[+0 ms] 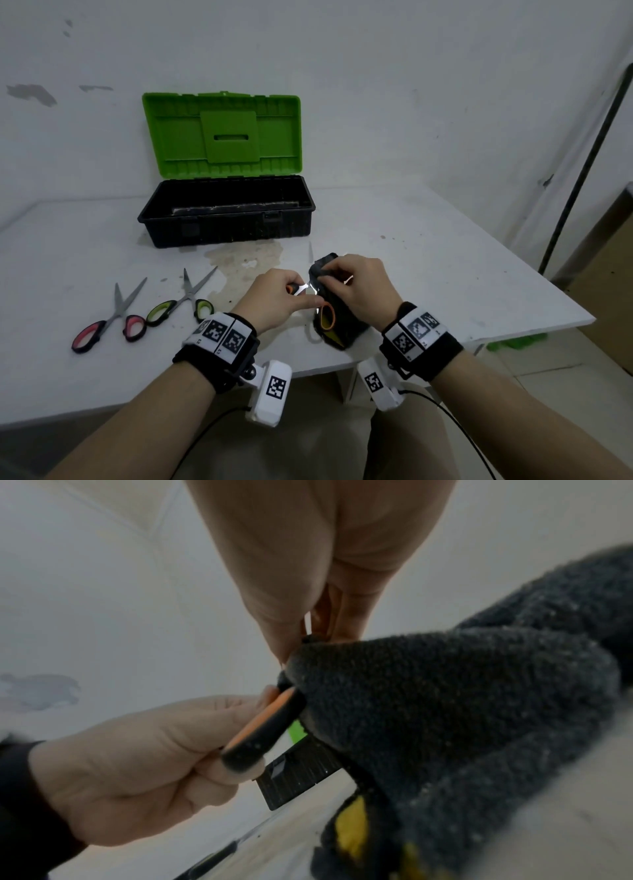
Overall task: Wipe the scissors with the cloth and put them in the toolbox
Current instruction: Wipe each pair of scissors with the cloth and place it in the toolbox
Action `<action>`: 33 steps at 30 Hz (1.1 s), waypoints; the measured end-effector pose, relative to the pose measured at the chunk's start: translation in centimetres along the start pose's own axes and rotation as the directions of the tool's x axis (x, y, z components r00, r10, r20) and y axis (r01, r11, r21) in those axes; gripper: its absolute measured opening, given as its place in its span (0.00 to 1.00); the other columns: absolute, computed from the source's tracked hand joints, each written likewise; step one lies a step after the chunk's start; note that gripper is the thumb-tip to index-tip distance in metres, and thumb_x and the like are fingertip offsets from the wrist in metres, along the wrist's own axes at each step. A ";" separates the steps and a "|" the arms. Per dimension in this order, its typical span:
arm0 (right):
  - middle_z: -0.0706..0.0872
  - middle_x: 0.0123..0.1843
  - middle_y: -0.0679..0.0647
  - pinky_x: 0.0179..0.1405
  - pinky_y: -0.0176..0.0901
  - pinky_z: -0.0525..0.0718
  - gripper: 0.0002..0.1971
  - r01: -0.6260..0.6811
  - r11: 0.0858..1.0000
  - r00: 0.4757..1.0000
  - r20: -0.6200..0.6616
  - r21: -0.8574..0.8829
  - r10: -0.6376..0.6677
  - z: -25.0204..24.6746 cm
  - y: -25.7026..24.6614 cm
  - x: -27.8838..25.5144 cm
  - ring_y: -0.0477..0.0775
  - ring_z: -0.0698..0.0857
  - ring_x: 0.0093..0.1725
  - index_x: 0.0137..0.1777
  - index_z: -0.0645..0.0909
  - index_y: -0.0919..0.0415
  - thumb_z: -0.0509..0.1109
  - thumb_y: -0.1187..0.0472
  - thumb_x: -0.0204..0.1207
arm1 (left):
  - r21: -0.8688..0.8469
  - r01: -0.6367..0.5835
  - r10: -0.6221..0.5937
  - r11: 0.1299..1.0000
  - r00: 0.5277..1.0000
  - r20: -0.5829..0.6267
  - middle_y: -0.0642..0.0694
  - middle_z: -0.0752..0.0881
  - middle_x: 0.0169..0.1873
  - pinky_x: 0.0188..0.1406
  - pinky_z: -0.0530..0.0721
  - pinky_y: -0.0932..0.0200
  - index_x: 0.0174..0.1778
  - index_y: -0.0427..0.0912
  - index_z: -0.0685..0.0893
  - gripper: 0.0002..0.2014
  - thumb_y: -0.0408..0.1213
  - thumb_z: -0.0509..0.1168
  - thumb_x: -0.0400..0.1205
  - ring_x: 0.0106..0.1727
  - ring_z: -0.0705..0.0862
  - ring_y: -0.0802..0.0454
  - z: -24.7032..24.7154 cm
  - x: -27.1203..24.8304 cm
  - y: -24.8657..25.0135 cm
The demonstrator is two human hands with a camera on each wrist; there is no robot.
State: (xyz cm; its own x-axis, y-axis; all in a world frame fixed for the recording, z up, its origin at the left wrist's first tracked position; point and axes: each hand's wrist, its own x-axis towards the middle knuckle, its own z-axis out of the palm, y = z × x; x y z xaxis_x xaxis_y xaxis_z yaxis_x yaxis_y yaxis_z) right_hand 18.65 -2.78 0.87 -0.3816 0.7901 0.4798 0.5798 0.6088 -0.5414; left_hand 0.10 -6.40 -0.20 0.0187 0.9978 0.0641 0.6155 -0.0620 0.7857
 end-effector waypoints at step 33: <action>0.89 0.35 0.42 0.42 0.38 0.85 0.02 -0.198 0.965 0.962 -0.156 0.170 0.224 -3.5 2.7 0.9 0.41 0.87 0.36 0.41 0.88 0.48 0.77 0.57 0.73 | -0.403 0.163 -0.186 0.901 0.982 -0.018 0.46 0.89 0.39 0.41 0.84 0.59 0.54 0.37 0.86 0.04 0.31 0.67 0.86 0.35 0.82 0.55 -2.8 0.6 -1.9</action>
State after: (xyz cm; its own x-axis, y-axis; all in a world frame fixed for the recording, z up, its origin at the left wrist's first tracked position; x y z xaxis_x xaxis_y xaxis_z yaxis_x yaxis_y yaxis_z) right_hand 22.41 -0.65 2.29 -0.1243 0.8854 0.4479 0.5130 0.4437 -0.7348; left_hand -3.23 -5.79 0.09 -0.1102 0.9913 -0.0722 0.2397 0.0970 0.9660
